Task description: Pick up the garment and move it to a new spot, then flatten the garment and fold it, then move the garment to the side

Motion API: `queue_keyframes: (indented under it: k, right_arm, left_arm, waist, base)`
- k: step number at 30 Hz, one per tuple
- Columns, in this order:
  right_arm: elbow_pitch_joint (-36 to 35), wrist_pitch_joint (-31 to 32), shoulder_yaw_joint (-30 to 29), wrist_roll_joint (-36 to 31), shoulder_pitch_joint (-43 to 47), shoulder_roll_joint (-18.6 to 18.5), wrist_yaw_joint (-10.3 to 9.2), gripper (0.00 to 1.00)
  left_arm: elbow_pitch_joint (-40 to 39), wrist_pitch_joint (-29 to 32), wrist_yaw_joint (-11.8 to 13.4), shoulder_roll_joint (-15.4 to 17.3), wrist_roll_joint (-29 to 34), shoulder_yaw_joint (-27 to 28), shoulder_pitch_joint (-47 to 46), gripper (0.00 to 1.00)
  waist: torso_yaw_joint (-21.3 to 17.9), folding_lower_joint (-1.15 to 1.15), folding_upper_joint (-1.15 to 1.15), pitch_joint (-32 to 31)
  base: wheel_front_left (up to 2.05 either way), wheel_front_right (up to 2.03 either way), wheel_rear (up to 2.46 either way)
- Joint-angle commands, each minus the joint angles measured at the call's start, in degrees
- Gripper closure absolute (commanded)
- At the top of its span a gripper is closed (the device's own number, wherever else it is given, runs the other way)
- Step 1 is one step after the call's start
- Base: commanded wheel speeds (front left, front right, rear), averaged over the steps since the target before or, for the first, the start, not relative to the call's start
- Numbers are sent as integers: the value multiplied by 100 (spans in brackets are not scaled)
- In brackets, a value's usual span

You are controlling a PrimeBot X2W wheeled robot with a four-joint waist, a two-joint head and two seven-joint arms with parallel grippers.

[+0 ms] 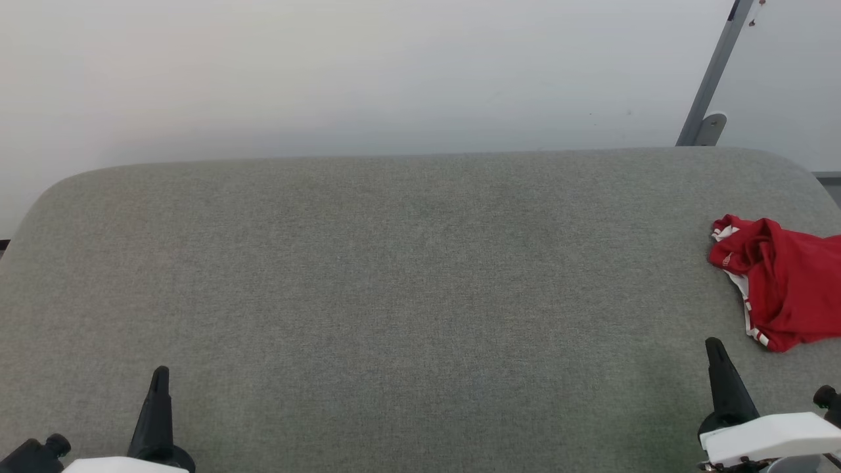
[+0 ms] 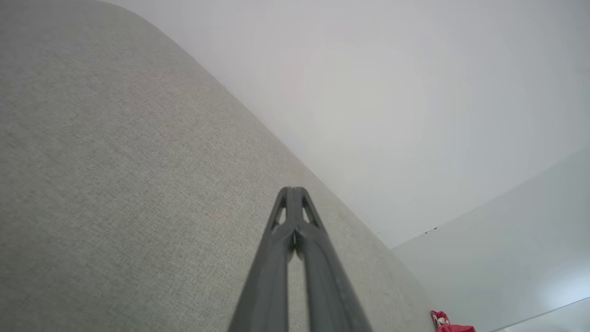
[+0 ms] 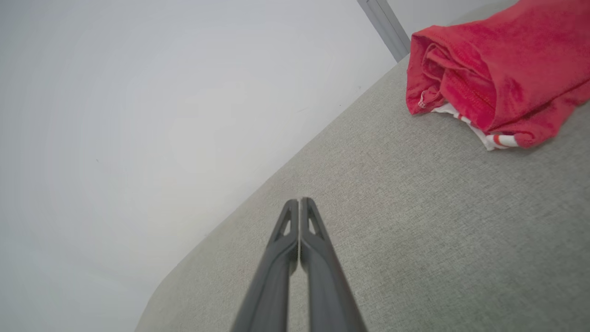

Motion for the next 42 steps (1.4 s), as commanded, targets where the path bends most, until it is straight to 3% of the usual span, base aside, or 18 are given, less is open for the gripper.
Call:
queue_keyframes:
  k: [1, 42]
  right_arm:
    - [-60, 51, -30, 145, -156, -5, -1, 100]
    - [29, 649, -128, 2397, -527, 205, -1, 100]
  left_arm:
    - [-40, 36, -10, 34, -122, 44, -163, 100]
    - [306, 721, -21, -346, -2159, 124, -781, 100]
  waist:
    - [-2, 0, 0, 2]
    - [-99, 0, 0, 93]
  base:
    - [0, 0, 0]
    - [0, 0, 0]
